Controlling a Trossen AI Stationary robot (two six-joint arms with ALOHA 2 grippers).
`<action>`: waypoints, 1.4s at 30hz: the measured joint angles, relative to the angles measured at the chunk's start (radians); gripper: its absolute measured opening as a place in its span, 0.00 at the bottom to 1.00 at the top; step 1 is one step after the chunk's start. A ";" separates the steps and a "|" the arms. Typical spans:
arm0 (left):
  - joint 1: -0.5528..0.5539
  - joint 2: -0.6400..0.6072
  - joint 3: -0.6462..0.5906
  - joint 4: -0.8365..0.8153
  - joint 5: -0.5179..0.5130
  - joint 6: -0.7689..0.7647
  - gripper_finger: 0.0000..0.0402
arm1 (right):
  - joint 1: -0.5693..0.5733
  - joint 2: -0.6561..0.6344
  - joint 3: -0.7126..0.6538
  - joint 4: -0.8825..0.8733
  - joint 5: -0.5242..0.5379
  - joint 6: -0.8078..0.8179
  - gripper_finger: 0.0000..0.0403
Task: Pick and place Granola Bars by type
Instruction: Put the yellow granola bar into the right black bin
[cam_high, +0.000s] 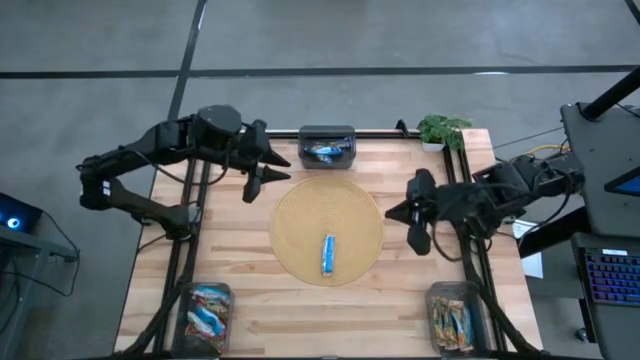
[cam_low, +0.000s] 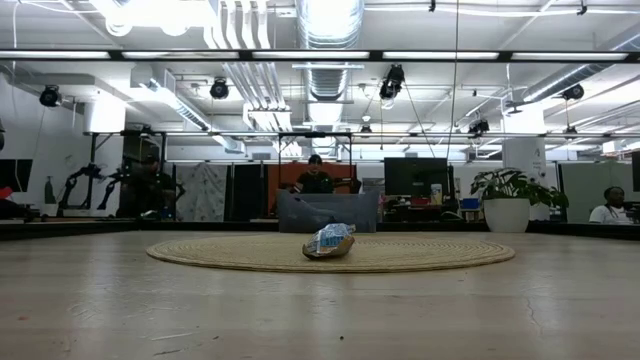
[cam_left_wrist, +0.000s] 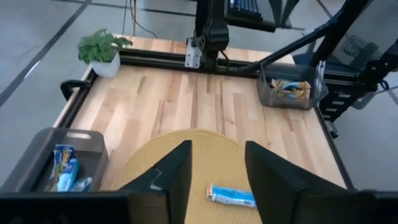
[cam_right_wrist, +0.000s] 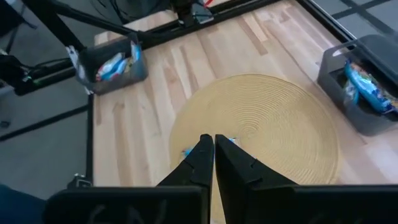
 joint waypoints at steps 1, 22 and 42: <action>-0.001 -0.005 -0.012 0.004 0.000 0.000 0.31 | -0.014 0.002 0.000 0.000 -0.009 -0.011 0.02; -0.027 -0.064 -0.045 0.020 0.003 0.088 0.00 | -0.171 0.063 0.000 0.029 -0.167 -0.218 0.02; -0.101 0.039 -0.045 0.118 0.008 0.221 0.00 | -0.203 0.104 -0.002 0.028 -0.185 -0.217 0.02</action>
